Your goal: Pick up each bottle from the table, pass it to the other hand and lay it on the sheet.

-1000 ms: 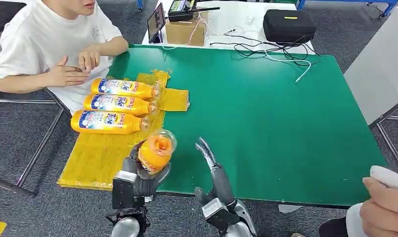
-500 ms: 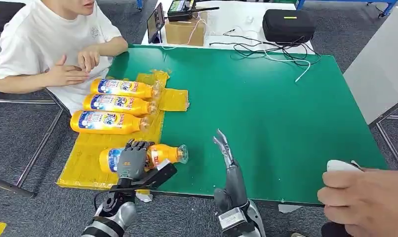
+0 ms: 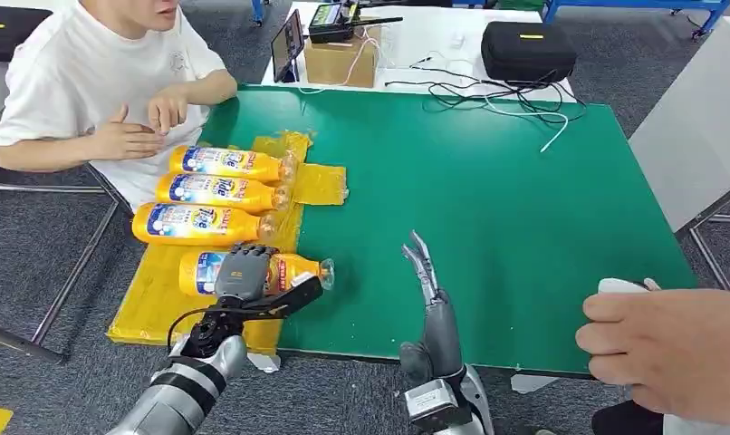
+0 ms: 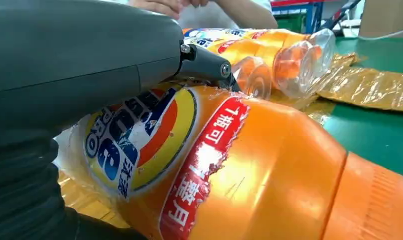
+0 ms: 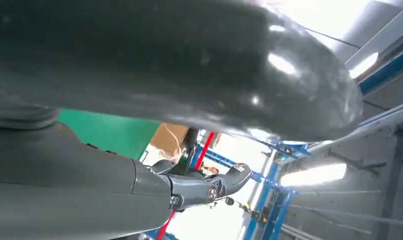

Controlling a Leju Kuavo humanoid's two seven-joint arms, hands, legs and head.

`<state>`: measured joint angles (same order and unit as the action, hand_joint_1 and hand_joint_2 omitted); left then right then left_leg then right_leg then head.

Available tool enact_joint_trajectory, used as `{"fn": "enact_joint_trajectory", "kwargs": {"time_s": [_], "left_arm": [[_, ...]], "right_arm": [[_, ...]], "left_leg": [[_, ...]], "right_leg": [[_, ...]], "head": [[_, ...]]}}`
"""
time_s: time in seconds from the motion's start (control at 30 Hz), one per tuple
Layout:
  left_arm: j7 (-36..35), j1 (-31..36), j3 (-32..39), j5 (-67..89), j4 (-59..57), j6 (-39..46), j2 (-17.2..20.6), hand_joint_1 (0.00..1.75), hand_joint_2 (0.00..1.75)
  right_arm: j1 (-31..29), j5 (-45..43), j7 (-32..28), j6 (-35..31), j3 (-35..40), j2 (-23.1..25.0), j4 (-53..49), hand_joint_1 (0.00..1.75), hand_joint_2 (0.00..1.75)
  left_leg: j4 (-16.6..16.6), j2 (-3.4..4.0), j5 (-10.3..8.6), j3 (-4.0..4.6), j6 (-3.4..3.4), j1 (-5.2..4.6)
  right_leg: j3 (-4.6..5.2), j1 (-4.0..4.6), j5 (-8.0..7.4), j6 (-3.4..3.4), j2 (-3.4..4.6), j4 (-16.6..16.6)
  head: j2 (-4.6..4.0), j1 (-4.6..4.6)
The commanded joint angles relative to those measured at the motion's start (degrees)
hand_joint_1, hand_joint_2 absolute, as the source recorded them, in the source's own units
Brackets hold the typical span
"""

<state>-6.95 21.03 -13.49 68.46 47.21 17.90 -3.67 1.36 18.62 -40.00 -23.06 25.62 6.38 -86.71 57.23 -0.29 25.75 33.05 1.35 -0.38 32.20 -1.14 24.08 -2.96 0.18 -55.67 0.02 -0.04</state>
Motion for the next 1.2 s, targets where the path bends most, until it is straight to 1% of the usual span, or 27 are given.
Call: {"fn": "enact_joint_trajectory", "kwargs": {"time_s": [0.03, 0.2, 0.23, 0.27, 0.3, 0.33, 0.47, 0.6, 0.73, 0.77, 0.83, 0.93, 1.03, 1.07, 1.1, 1.13, 1.17, 1.2], "left_arm": [[-1.1, 2.5, 1.8, 0.6, -9.5, -1.0, 2.5, 1.75, 1.75], [-0.6, 2.5, 2.1, 0.0, -9.4, -1.3, 2.3, 1.75, 1.75], [0.0, 2.5, 2.5, -0.7, -9.3, -1.5, 2.2, 1.38, 1.75], [0.6, 2.4, 2.8, -1.4, -9.2, -2.1, 2.2, 0.52, 1.75], [2.2, 2.4, 3.6, -3.6, -8.7, -4.3, 2.1, 0.14, 1.75], [2.5, 2.5, 3.4, -3.9, -8.3, -5.2, 2.4, 0.02, 1.75], [2.3, 2.6, 2.6, -4.3, -6.0, -6.3, 3.6, 0.0, 1.75], [5.5, 0.6, 2.9, -10.0, -1.4, -8.3, 2.6, 0.0, 1.75], [10.9, -3.9, 2.0, -20.0, 7.5, -7.5, 0.8, 0.0, 1.75], [12.3, -5.0, 0.9, -21.9, 10.5, -6.6, 0.9, 0.0, 1.75], [15.4, -7.2, 1.1, -28.4, 17.0, -4.0, -0.4, 0.0, 1.75], [16.2, -8.5, -0.6, -31.4, 23.8, 1.1, -0.6, 0.0, 1.75], [17.9, -9.2, -2.0, -34.5, 27.2, 4.7, -1.0, 0.0, 1.75], [18.5, -9.4, -2.1, -35.3, 27.9, 5.7, -1.2, 0.0, 1.75], [20.7, -9.6, -2.1, -36.9, 29.0, 7.5, -1.9, 0.0, 1.75], [24.3, -9.8, -2.0, -38.9, 30.0, 11.8, -2.7, 0.0, 1.75], [24.9, -9.5, -2.8, -39.2, 30.5, 12.9, -2.5, 0.0, 1.75], [24.9, -9.4, -2.9, -39.2, 30.7, 13.1, -2.6, 0.0, 1.75]], "right_arm": [[-0.1, 0.0, 0.0, -0.7, -1.6, 0.1, 3.0, 0.0, 0.0], [0.0, -0.1, 0.0, -0.7, -1.6, 0.1, 3.1, 0.0, 0.0], [0.1, 0.1, 0.0, -1.0, -1.6, 0.0, 3.1, 0.0, 0.0], [0.2, 0.0, 0.0, -1.1, -1.7, -0.1, 3.1, 0.0, 0.0], [0.5, 0.0, 0.0, -1.7, -1.7, -0.4, 2.8, 0.0, 0.0], [0.5, 0.2, 0.0, -2.1, -1.8, -0.5, 2.7, 0.0, 0.0], [0.9, 1.7, 0.0, -1.8, -3.4, -0.8, 2.8, 0.0, 0.0], [1.4, 1.9, 0.0, 0.2, -4.9, -0.3, 3.3, 0.0, 0.0], [1.5, 2.5, 0.0, 2.2, -4.8, 0.1, 4.9, 0.0, 0.0], [1.5, 2.5, 0.0, 2.7, -4.7, 0.1, 5.3, 0.0, 0.0], [1.7, 2.2, 0.0, 3.2, -4.3, 0.0, 5.9, 0.0, 0.0], [2.2, 1.4, 0.0, 2.8, -3.5, 0.1, 6.8, 0.0, 0.0], [2.1, 0.4, 0.0, 1.2, -1.9, -0.2, 7.8, 0.0, 0.0], [2.0, 0.2, 0.0, 0.9, -1.7, -0.3, 8.0, 0.0, 0.0], [1.8, 0.2, 0.0, 0.5, -1.3, -0.5, 8.1, 0.0, 0.0], [1.1, 2.4, 0.0, -3.3, 0.1, -1.1, 8.3, 0.0, 0.0], [0.6, 1.5, 0.0, -6.4, 1.6, -1.7, 7.8, 0.0, 0.0], [0.3, 1.0, 0.0, -6.4, 1.6, -1.5, 8.0, 0.0, 0.0]], "left_leg": [[-0.1, 0.14, -0.02, -0.16, -0.09, 0.06], [-0.1, 0.19, -0.1, -0.18, -0.19, 0.1], [-0.1, 0.16, -0.1, -0.24, -0.2, 0.09], [-0.1, 0.12, -0.12, -0.26, -0.2, 0.06], [-0.1, 0.19, -0.16, -0.2, -0.23, 0.11], [-0.1, 0.2, -0.19, -0.2, -0.22, 0.14], [-0.1, 0.18, -0.23, -0.16, -0.23, 0.14], [-0.1, 0.17, -0.21, -0.24, -0.2, 0.14], [-0.1, 0.21, -0.17, -0.23, -0.2, 0.14], [-0.1, 0.14, -0.18, -0.25, -0.16, 0.09], [0.0, 0.14, -0.12, -0.16, -0.22, 0.17], [0.0, 0.01, -0.16, -0.01, -0.16, 0.13], [0.1, 0.03, -0.18, 0.38, -0.16, 0.14], [0.1, 0.02, -0.14, 0.38, -0.18, 0.16], [0.0, 0.05, -0.15, 0.39, -0.17, 0.13], [0.0, 0.05, -0.11, 0.34, -0.19, 0.14], [0.1, 0.03, -0.13, 0.4, -0.18, 0.14], [0.0, 0.06, -0.17, 0.45, -0.16, 0.1]], "right_leg": [[-0.11, 0.07, -0.06, 0.11, 0.11, 0.1], [-0.1, 0.11, -0.14, 0.19, 0.14, 0.1], [-0.14, 0.1, -0.14, 0.2, 0.13, 0.1], [-0.15, 0.08, -0.18, 0.28, 0.09, 0.0], [-0.09, 0.13, -0.23, 0.33, 0.15, 0.1], [-0.08, 0.16, -0.25, 0.35, 0.15, 0.1], [-0.06, 0.17, -0.22, 0.36, 0.12, 0.1], [-0.17, 0.17, -0.2, 0.32, 0.12, 0.1], [-0.16, 0.17, -0.18, 0.34, 0.15, 0.1], [-0.16, 0.12, -0.15, 0.29, 0.08, 0.0], [-0.09, 0.2, -0.12, 0.36, 0.05, 0.1], [0.01, 0.15, -0.11, 0.27, -0.06, 0.0], [0.42, 0.16, -0.13, 0.27, -0.05, 0.0], [0.41, 0.18, -0.09, 0.32, -0.07, 0.0], [0.43, 0.14, -0.1, 0.29, -0.03, 0.0], [0.37, 0.16, -0.07, 0.32, -0.03, 0.0], [0.42, 0.16, -0.08, 0.3, -0.04, 0.0], [0.5, 0.11, -0.12, 0.27, -0.01, 0.0]], "head": [[-0.02, -0.02], [0.0, -0.02], [-0.02, -0.02], [0.0, -0.02], [-0.02, 0.0], [-0.02, -0.02], [0.0, -0.02], [-0.02, 0.0], [-0.02, -0.02], [0.0, -0.02], [0.0, -0.02], [-0.02, 0.0], [0.0, 0.0], [0.0, 0.0], [-0.02, -0.02], [0.0, -0.02], [0.0, -0.02], [-0.02, -0.02]]}}
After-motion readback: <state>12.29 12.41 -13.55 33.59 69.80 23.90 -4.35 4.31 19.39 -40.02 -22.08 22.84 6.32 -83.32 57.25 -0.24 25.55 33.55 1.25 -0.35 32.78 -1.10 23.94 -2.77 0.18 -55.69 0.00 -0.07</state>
